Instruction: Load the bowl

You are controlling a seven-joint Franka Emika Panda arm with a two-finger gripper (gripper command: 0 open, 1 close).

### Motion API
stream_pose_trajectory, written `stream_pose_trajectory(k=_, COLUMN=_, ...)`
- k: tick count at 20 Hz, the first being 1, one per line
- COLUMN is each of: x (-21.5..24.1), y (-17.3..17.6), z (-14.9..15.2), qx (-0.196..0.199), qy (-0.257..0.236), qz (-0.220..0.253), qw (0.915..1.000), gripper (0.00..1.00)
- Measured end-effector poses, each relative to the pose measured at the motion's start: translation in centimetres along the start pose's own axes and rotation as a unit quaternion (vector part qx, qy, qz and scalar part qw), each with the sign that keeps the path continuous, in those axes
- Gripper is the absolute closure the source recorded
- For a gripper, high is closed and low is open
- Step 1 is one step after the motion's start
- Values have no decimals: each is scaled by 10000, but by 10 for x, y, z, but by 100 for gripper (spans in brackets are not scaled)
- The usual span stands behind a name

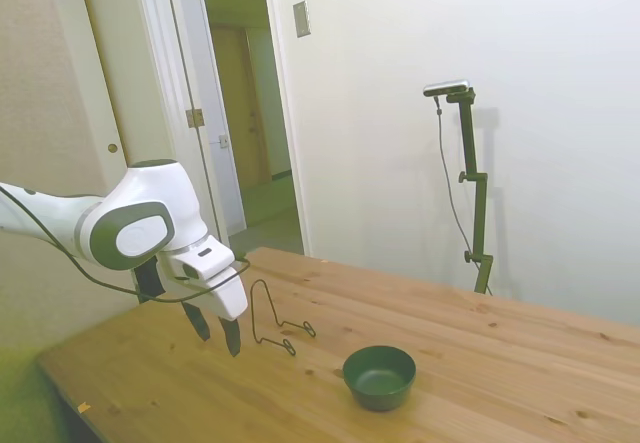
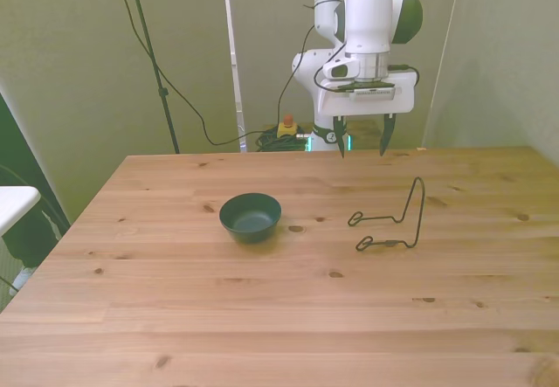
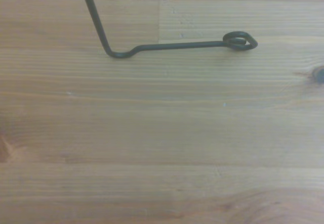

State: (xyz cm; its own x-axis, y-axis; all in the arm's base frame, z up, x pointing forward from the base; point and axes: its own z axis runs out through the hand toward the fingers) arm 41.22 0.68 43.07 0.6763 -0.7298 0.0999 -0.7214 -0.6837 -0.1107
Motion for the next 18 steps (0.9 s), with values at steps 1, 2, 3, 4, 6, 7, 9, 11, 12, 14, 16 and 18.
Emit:
stream_pose_trajectory(k=1, x=0, y=0, z=0, qx=-4, qy=-3, qz=1, qw=10000, gripper=0)
stream_pose_trajectory(k=2, x=2, y=1, z=1, qx=-7, qy=-15, qz=21, qw=10000, gripper=0)
stream_pose_trajectory(k=3, x=5, y=4, z=2, qx=-14, qy=-25, qz=59, qw=10000, gripper=0)
stream_pose_trajectory(k=4, x=9, y=7, z=3, qx=-30, qy=-22, qz=95, qw=9999, gripper=0)
stream_pose_trajectory(k=6, x=22, y=16, z=4, qx=-78, qy=12, qz=155, qw=9998, gripper=0)
stream_pose_trajectory(k=7, x=28, y=20, z=4, qx=-104, qy=31, qz=174, qw=9998, gripper=0)
stream_pose_trajectory(k=9, x=40, y=24, z=5, qx=-117, qy=29, qz=223, qw=9997, gripper=0)
stream_pose_trajectory(k=11, x=52, y=27, z=6, qx=-140, qy=32, qz=220, qw=9997, gripper=0)
stream_pose_trajectory(k=12, x=58, y=28, z=6, qx=-174, qy=54, qz=201, qw=9996, gripper=0)
stream_pose_trajectory(k=14, x=69, y=28, z=7, qx=-235, qy=95, qz=191, qw=9995, gripper=0)
stream_pose_trajectory(k=16, x=80, y=28, z=9, qx=-320, qy=133, qz=180, qw=9992, gripper=0)
stream_pose_trajectory(k=18, x=94, y=31, z=9, qx=-455, qy=147, qz=172, qw=9987, gripper=0)
